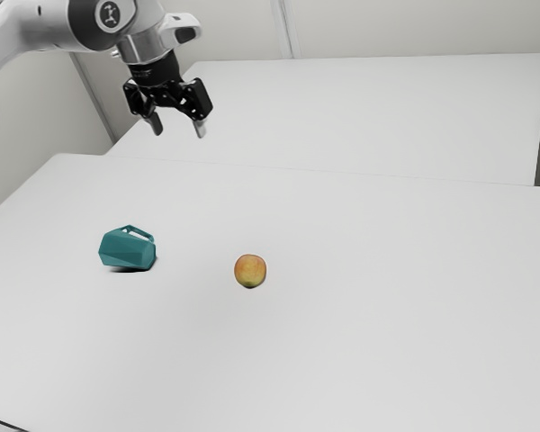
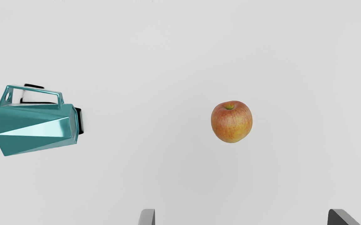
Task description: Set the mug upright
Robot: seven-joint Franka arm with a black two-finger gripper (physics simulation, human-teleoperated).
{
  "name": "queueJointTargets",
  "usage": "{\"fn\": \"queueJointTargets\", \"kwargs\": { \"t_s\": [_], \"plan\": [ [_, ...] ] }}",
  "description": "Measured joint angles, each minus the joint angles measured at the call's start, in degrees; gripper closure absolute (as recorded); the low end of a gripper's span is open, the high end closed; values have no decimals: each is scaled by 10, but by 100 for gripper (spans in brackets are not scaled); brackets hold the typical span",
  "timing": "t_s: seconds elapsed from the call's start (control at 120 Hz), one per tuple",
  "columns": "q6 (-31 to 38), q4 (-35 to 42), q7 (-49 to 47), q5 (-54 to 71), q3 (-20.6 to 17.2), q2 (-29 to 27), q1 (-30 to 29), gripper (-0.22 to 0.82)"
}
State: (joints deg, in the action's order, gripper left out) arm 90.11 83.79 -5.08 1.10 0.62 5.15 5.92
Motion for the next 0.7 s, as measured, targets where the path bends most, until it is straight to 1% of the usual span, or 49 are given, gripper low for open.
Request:
{"fn": "queueJointTargets", "kwargs": {
  "t_s": [0.375, 0.533, 0.625, 0.7],
  "plan": [
    [1, 6, -5, -3, 1, 0, -5, 0],
    [-6, 53, -5, -35, 3, -4, -18, 0],
    [-9, 80, 4, -71, 3, -8, -40, 0],
    [-4, 106, 29, -109, 3, -10, -66, 0]
  ]
}}
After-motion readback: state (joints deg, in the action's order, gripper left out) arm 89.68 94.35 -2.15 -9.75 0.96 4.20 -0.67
